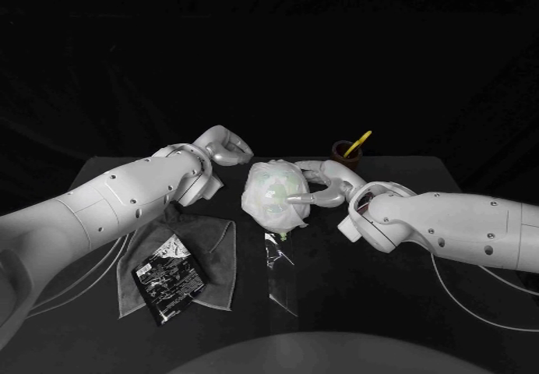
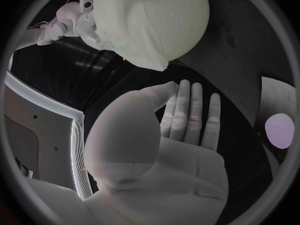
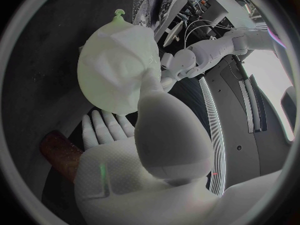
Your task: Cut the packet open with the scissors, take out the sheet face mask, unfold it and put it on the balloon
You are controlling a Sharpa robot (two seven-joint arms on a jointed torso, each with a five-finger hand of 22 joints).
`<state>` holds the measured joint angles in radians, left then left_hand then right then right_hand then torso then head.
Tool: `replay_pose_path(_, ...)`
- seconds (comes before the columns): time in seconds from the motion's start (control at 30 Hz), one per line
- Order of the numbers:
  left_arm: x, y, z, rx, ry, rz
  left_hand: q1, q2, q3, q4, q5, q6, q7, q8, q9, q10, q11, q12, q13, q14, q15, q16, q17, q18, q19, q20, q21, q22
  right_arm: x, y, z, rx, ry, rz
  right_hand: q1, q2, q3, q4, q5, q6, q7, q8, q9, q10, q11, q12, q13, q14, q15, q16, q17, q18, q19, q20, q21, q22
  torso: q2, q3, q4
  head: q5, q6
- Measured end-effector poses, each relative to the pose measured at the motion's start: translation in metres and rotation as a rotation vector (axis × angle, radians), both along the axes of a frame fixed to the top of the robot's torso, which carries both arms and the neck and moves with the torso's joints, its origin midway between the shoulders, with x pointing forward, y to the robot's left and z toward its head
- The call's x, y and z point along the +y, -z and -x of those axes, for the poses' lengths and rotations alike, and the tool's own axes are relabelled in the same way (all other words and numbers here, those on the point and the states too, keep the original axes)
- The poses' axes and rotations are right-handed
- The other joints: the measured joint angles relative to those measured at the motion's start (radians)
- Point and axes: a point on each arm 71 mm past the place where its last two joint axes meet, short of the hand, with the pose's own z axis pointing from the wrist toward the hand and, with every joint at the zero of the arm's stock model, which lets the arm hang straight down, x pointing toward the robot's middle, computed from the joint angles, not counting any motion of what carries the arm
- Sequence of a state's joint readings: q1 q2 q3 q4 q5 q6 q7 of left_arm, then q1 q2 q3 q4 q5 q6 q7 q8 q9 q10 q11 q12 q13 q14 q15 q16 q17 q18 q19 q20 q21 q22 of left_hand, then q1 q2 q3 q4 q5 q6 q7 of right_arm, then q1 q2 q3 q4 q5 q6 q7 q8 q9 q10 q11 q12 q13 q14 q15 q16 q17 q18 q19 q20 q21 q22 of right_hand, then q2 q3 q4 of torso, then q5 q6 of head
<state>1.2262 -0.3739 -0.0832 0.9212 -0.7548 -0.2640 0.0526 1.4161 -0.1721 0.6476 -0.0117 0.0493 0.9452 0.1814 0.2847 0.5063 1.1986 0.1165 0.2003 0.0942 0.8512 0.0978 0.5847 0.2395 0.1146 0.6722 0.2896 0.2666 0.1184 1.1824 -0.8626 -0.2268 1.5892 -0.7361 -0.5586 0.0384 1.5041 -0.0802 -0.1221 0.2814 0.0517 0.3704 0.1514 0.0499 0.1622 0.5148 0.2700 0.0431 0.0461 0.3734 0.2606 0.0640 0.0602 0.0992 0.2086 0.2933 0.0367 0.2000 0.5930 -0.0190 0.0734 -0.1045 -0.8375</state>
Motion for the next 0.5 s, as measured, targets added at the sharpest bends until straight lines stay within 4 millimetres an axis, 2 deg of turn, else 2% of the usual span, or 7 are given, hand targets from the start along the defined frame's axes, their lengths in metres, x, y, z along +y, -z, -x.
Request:
replay_pose_path(0.1, 0.002, 0.001, -0.001, 0.005, -0.006, -0.001, -0.004, -0.004, 0.001, -0.001, 0.001, -0.005, 0.004, -0.014, -0.010, -0.003, 0.003, -0.006, 0.000, -0.002, 0.005, 0.000, 0.000, 0.000, 0.000, 0.000, 0.000, 0.000, 0.000, 0.000, 0.000, 0.000, 0.000, 0.001, 0.000, 0.000, 0.000, 0.000, 0.000, 0.000, 0.000, 0.000, 0.000, 0.000, 0.000, -0.002, 0.000, 0.000, 0.000, 0.000, 0.000, 0.000, 0.000, 0.000, 0.000, -0.001, 0.000, 0.0000, 0.0000, 0.000, 0.001)
replay_pose_path(0.17, 0.005, 0.002, -0.001, 0.010, -0.010, 0.001, -0.035, 0.000, -0.008, 0.012, 0.001, -0.008, 0.008, -0.022, -0.018, -0.014, 0.014, -0.015, -0.001, -0.008, 0.010, 0.000, 0.001, 0.000, 0.000, 0.000, 0.000, -0.001, 0.000, 0.000, 0.000, 0.000, 0.000, 0.001, 0.004, -0.004, 0.000, 0.000, 0.000, 0.000, 0.000, 0.000, 0.000, 0.000, 0.000, -0.002, 0.000, 0.000, 0.000, 0.000, 0.000, 0.000, 0.000, 0.000, 0.000, -0.001, 0.000, 0.0001, 0.0002, 0.000, 0.003)
replay_pose_path(0.3, 0.015, 0.003, 0.000, 0.030, -0.025, 0.023, -0.135, -0.017, -0.048, 0.085, 0.001, -0.021, 0.020, -0.048, -0.034, -0.046, 0.029, -0.039, -0.012, -0.020, 0.022, 0.000, 0.001, 0.000, -0.002, -0.002, 0.000, -0.005, 0.000, 0.000, 0.000, -0.001, 0.001, 0.002, 0.004, -0.004, 0.000, 0.000, 0.000, 0.000, 0.000, 0.000, 0.000, 0.000, 0.000, -0.002, 0.000, 0.000, 0.000, 0.000, 0.000, 0.000, 0.000, 0.000, 0.000, -0.001, -0.001, 0.0004, 0.0012, -0.002, 0.006)
replay_pose_path(0.4, 0.024, 0.004, 0.003, 0.057, -0.036, 0.055, -0.184, -0.026, -0.078, 0.123, 0.001, -0.027, 0.026, -0.057, -0.042, -0.063, 0.037, -0.047, -0.017, -0.030, 0.031, -0.006, -0.002, 0.000, -0.012, 0.000, -0.002, -0.008, 0.000, 0.000, 0.001, -0.001, 0.001, 0.002, 0.004, -0.004, 0.000, 0.000, 0.000, 0.000, 0.000, 0.000, 0.000, 0.000, 0.000, -0.002, 0.000, 0.000, 0.000, 0.000, 0.000, 0.000, 0.000, 0.000, 0.000, -0.001, -0.001, 0.0003, 0.0023, -0.005, 0.007)
replay_pose_path(0.47, 0.027, 0.004, 0.006, 0.082, -0.034, 0.083, -0.229, -0.036, -0.109, 0.162, 0.001, -0.048, 0.035, -0.074, -0.051, -0.090, 0.046, -0.062, -0.022, -0.058, 0.039, -0.026, -0.009, 0.000, -0.040, 0.001, -0.019, -0.015, -0.001, 0.000, 0.001, -0.001, 0.002, 0.002, 0.004, -0.004, 0.000, 0.000, 0.000, 0.000, 0.000, 0.000, 0.001, 0.000, 0.000, -0.002, 0.000, 0.000, 0.000, 0.000, 0.000, 0.000, 0.000, 0.000, 0.000, -0.001, -0.001, 0.0001, 0.0026, -0.006, 0.008)
replay_pose_path(0.5, 0.028, 0.004, 0.008, 0.094, -0.031, 0.096, -0.251, -0.046, -0.133, 0.186, 0.001, -0.064, 0.041, -0.086, -0.057, -0.110, 0.055, -0.073, -0.026, -0.078, 0.048, -0.042, -0.016, -0.008, -0.088, 0.001, -0.043, -0.026, -0.001, 0.000, 0.001, -0.001, 0.002, 0.003, 0.004, -0.004, 0.000, 0.000, 0.000, 0.000, 0.000, 0.000, 0.001, 0.000, 0.000, -0.002, 0.000, 0.000, 0.000, 0.000, 0.000, 0.000, 0.000, 0.000, 0.000, -0.001, -0.001, -0.0001, 0.0026, -0.006, 0.009)
